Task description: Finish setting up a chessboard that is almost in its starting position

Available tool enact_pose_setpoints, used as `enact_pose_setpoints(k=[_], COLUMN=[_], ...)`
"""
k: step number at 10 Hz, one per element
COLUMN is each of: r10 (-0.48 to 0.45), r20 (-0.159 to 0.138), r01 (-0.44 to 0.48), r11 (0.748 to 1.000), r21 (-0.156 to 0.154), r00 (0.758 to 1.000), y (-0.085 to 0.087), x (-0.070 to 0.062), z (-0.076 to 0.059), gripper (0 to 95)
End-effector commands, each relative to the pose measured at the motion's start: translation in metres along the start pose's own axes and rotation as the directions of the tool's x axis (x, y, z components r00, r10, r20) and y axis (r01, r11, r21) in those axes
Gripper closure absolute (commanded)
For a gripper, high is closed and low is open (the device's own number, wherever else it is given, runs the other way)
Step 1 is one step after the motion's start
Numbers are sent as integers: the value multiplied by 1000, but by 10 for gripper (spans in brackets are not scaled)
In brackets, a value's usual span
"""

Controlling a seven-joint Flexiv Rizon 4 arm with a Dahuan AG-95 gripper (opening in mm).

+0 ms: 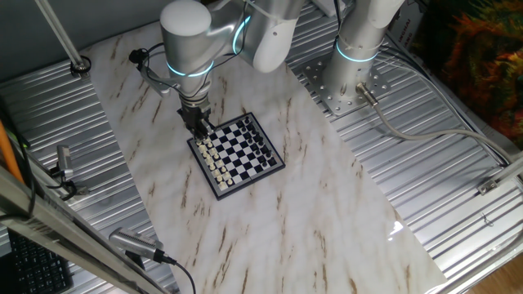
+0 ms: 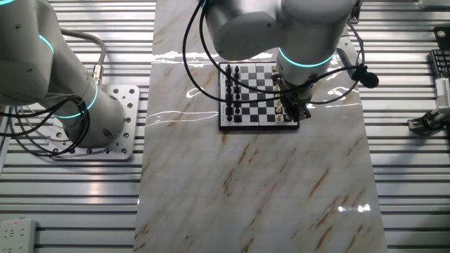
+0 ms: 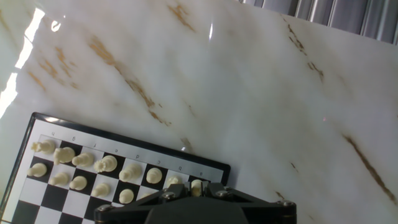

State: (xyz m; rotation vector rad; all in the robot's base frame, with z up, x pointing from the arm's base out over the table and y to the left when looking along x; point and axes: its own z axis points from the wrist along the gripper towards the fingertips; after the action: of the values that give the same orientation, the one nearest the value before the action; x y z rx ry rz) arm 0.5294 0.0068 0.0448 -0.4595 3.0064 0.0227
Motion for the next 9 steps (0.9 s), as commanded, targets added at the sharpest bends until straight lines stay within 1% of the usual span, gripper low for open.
enact_pose_setpoints(k=[1, 9], r10=[0, -4], r20=[7, 14], r01=[0, 4], r11=[1000, 1000], r21=[2, 2], r00=[1000, 1000], y=[0, 0], x=[0, 0], z=[0, 0], gripper=[950, 950])
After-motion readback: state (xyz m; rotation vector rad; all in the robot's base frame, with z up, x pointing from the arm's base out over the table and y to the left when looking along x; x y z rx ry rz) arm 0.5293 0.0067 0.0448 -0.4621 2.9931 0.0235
